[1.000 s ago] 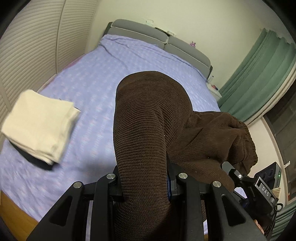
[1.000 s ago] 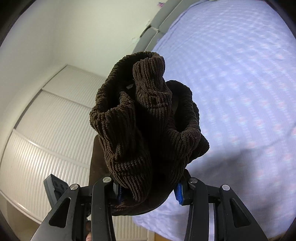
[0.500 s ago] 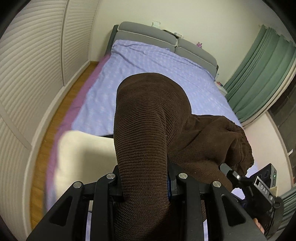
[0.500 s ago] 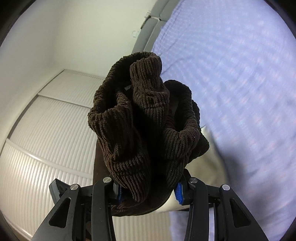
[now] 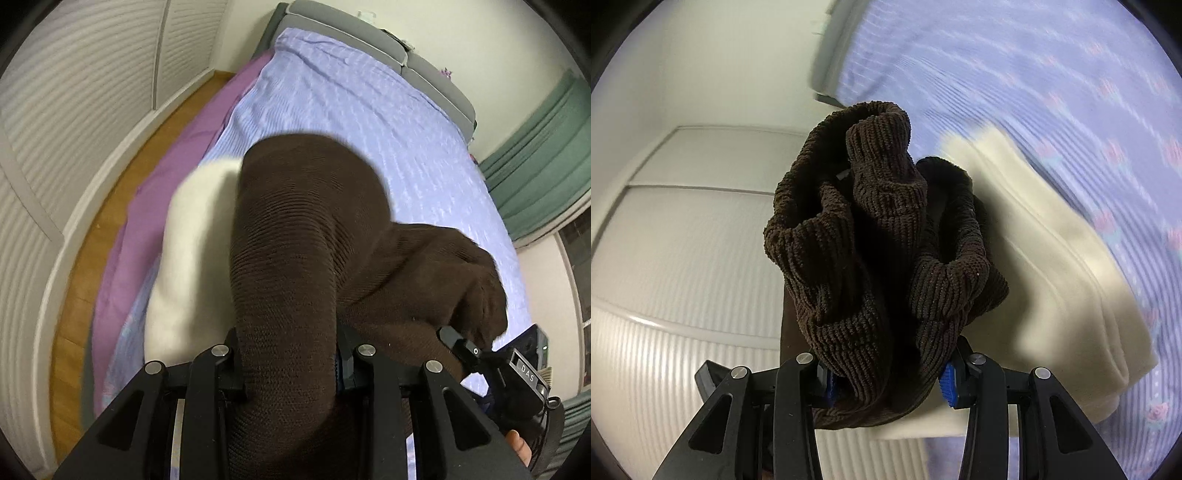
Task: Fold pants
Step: 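Carry the folded pants with both grippers toward the cream towel stack, then lower the pants onto the cream towels and open both grippers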
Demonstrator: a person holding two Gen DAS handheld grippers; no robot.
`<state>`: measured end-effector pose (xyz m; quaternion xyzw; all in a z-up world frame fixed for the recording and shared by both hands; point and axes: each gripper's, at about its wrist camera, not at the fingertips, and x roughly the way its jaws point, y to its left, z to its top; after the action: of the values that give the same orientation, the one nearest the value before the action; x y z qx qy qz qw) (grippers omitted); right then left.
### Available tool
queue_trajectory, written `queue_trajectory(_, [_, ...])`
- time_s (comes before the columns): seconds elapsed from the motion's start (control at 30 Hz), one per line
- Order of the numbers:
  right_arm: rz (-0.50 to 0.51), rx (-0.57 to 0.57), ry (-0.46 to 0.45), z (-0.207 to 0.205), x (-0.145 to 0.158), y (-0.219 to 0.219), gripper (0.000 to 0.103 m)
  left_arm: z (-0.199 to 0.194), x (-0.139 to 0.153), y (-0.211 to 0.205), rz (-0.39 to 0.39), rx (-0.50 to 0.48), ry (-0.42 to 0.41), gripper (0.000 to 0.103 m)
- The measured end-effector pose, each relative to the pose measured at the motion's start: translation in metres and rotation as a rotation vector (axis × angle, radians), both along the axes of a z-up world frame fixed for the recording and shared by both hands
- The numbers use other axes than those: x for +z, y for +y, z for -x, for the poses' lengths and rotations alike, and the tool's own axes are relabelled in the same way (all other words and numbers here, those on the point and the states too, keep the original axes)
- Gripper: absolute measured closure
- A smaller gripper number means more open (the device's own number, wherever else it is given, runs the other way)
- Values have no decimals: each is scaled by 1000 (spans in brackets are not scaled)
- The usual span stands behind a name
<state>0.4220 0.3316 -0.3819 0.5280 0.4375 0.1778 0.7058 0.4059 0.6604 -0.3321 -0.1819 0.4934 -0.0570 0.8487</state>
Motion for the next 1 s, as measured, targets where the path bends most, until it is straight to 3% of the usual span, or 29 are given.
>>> queue_trajectory(0.13, [12, 25, 18, 3, -17, -2, 54, 11, -9, 6, 22, -1, -35, 67])
queue_trajectory(0.3, [47, 64, 40, -5, -9, -6, 48, 24, 16, 9, 26, 7, -46, 63])
queue_trajectory(0.43, [214, 75, 63, 2, 24, -14, 45, 30, 53, 7, -57, 6, -76, 63])
queue_trajectory(0.53, [366, 74, 65, 9, 51, -25, 38, 36, 80, 5, -68, 3, -124, 63])
queue_trajectory(0.67, [539, 66, -76, 15, 111, -33, 38, 21, 104, -12, -15, -78, -208, 53])
queue_trajectory(0.77, [597, 146, -195, 9, 149, -16, 38, -3, 97, -28, 50, -161, -222, 53])
queue_trajectory(0.87, [598, 235, -255, -18, 149, 4, 39, -27, 75, -38, 76, -219, -176, 53])
queue_trajectory(1.0, [639, 322, -241, -44, 124, 21, 39, -42, 46, -37, 17, -231, -121, 57])
